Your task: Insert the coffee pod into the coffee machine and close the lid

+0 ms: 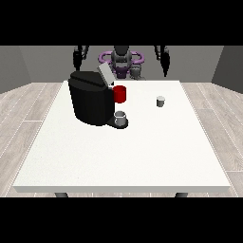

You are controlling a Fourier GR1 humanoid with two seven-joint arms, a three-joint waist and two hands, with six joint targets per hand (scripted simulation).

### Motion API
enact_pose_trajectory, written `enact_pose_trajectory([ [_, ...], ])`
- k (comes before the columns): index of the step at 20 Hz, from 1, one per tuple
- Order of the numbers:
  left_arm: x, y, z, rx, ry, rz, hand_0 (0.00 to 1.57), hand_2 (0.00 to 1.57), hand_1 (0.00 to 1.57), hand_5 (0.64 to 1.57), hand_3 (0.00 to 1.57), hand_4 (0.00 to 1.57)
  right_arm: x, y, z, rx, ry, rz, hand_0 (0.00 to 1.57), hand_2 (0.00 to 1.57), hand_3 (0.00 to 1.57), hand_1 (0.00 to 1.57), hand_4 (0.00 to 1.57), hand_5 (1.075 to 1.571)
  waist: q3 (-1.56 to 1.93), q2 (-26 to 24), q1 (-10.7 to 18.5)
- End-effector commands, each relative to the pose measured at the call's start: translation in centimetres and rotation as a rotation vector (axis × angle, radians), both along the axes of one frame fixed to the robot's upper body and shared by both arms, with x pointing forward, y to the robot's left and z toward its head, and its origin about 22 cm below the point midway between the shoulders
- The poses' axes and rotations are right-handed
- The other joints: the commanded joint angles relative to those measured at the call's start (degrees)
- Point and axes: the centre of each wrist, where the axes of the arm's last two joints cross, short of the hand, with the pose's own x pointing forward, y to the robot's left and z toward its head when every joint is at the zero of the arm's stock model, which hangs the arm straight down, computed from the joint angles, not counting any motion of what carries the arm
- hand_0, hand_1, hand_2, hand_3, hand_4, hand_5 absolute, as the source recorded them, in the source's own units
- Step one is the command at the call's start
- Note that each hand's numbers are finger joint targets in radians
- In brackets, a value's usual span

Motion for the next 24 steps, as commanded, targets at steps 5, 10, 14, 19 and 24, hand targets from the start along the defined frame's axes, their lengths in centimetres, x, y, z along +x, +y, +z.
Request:
enact_pose_trajectory([
  [5,-0.8,3.0,0.0,-0.036,-0.134,-0.089,0.00,0.00,0.00,1.571,0.00,0.31,-1.4,-0.2,-1.8,-0.005,0.112,-0.017,0.00,0.00,0.00,0.00,0.13,1.571,0.24,-1.5,0.7],
  [10,0.1,6.1,1.6,0.139,-0.163,-0.120,0.00,0.00,0.00,1.571,0.00,0.00,-1.0,-0.2,-1.9,0.045,-0.039,-0.194,0.00,0.00,0.00,0.00,0.09,1.571,0.27,0.3,-0.9],
  [14,2.5,7.7,3.4,0.202,-0.102,-0.098,0.00,0.00,0.00,1.571,0.00,0.00,-1.3,-0.2,-2.5,0.049,-0.084,-0.152,0.00,0.00,0.00,0.00,0.27,1.571,0.29,2.7,-3.3],
  [19,4.8,8.2,1.7,0.156,-0.031,-0.096,0.00,0.00,0.00,1.571,0.00,0.00,0.9,1.2,1.0,0.073,-0.087,-0.132,0.00,0.00,0.00,0.00,0.17,1.571,0.25,4.8,-5.5],
  [24,7.3,11.2,3.5,0.246,-0.042,-0.061,0.00,0.00,0.00,1.571,0.00,0.00,2.2,3.7,1.9,0.090,-0.186,-0.106,0.00,0.00,0.00,0.00,0.19,1.571,0.25,10.6,-6.7],
])
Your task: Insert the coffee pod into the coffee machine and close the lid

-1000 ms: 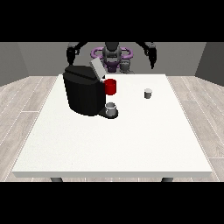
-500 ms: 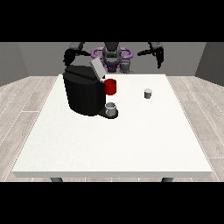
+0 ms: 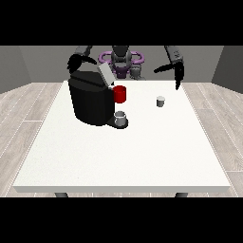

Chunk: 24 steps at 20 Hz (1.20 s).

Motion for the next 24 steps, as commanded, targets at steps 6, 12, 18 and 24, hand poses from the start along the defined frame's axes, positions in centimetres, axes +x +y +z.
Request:
enact_pose_trajectory([
  [6,3.2,2.1,-0.5,0.058,0.113,0.060,0.00,0.00,0.00,1.571,0.00,0.00,0.6,1.1,1.4,0.007,0.022,0.041,0.00,0.00,0.00,0.00,0.26,1.571,0.00,1.8,-2.3],
  [12,3.9,-1.3,-2.3,0.157,0.130,-0.012,0.00,0.00,0.00,1.571,0.00,0.00,3.0,-1.4,1.4,-0.009,0.030,-0.011,0.00,0.00,0.00,0.00,0.40,1.571,0.01,3.5,0.2],
  [18,3.9,-1.0,-3.5,0.264,0.188,-0.040,0.10,0.50,0.10,1.571,0.00,0.00,2.3,1.0,-1.2,-0.032,0.110,-0.009,0.00,0.00,0.00,0.00,0.41,1.571,0.01,2.1,1.1],
  [24,6.4,-1.4,-1.6,0.325,0.147,0.011,0.76,0.82,0.76,1.571,0.51,0.00,5.1,1.2,1.0,-0.056,0.048,-0.034,0.00,0.00,0.00,0.00,0.41,1.571,0.01,6.7,0.6],
])
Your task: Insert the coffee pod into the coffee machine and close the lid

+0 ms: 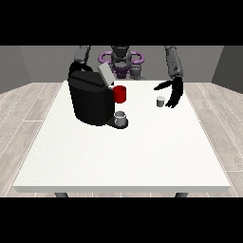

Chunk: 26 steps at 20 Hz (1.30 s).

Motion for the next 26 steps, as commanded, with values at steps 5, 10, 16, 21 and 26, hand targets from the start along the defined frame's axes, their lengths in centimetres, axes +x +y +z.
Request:
enact_pose_trajectory([
  [5,-0.8,2.3,-1.4,0.157,0.041,-0.014,0.60,0.72,0.60,1.571,0.47,0.00,-0.4,-0.4,-0.1,-0.008,0.030,0.004,0.00,0.00,0.00,0.00,0.39,1.571,-0.01,-0.1,-1.5],
  [10,1.4,-0.4,-0.3,0.249,-0.020,-0.006,0.65,0.79,0.65,1.571,0.53,0.00,-0.1,1.4,0.1,-0.018,0.023,0.058,0.00,0.00,0.00,0.00,0.45,1.571,-0.01,0.9,-3.7],
  [16,0.9,0.0,-1.7,0.286,-0.122,0.013,0.77,0.92,0.77,1.571,0.69,0.35,1.2,-0.3,1.4,0.001,-0.012,0.019,0.00,0.00,0.00,0.00,0.49,1.571,-0.02,2.7,-2.1],
  [21,0.9,-0.7,-2.3,0.353,-0.135,-0.023,0.97,1.09,0.97,1.571,0.86,0.32,0.9,0.3,0.0,0.024,0.000,-0.002,0.00,0.00,0.00,0.00,0.50,1.571,0.00,2.2,-1.5],
  [26,1.1,-1.6,-2.9,0.438,-0.029,-0.016,1.03,1.11,1.03,1.571,0.89,0.29,-0.3,0.3,-1.2,0.043,0.028,0.013,0.00,0.00,0.00,0.00,0.52,1.571,0.01,-0.3,-3.3],
])
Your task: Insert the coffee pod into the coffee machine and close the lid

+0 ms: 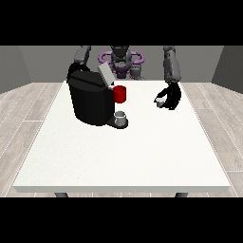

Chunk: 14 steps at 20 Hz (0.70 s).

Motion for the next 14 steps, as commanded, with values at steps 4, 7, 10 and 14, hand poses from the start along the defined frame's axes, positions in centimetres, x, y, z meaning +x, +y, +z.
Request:
enact_pose_trajectory([
  [4,0.2,2.6,1.4,0.019,-0.053,-0.067,1.27,1.40,1.27,1.571,1.36,0.51,0.0,-0.4,0.6,-0.004,-0.017,-0.003,0.00,0.00,0.00,0.00,0.43,1.571,-0.21,1.1,0.4],
  [7,2.7,-1.4,3.3,0.005,-0.065,-0.161,1.47,1.47,1.47,1.571,1.41,0.61,0.8,-1.0,-0.6,0.008,0.020,-0.034,0.00,0.00,0.00,0.00,0.42,1.571,-0.18,-0.6,1.4],
  [10,3.2,-2.4,3.9,-0.053,-0.045,-0.224,1.40,1.42,1.40,1.571,1.36,0.60,0.4,-2.8,-2.2,0.034,0.091,-0.071,0.00,0.00,0.00,0.00,0.43,1.571,-0.16,-4.3,3.1],
  [14,4.1,-2.2,6.2,-0.033,-0.047,-0.249,1.29,1.36,1.29,1.571,1.34,0.56,0.2,-2.2,-2.2,0.014,0.138,-0.056,0.00,0.00,0.00,0.00,0.50,1.571,-0.18,-6.6,2.8],
])
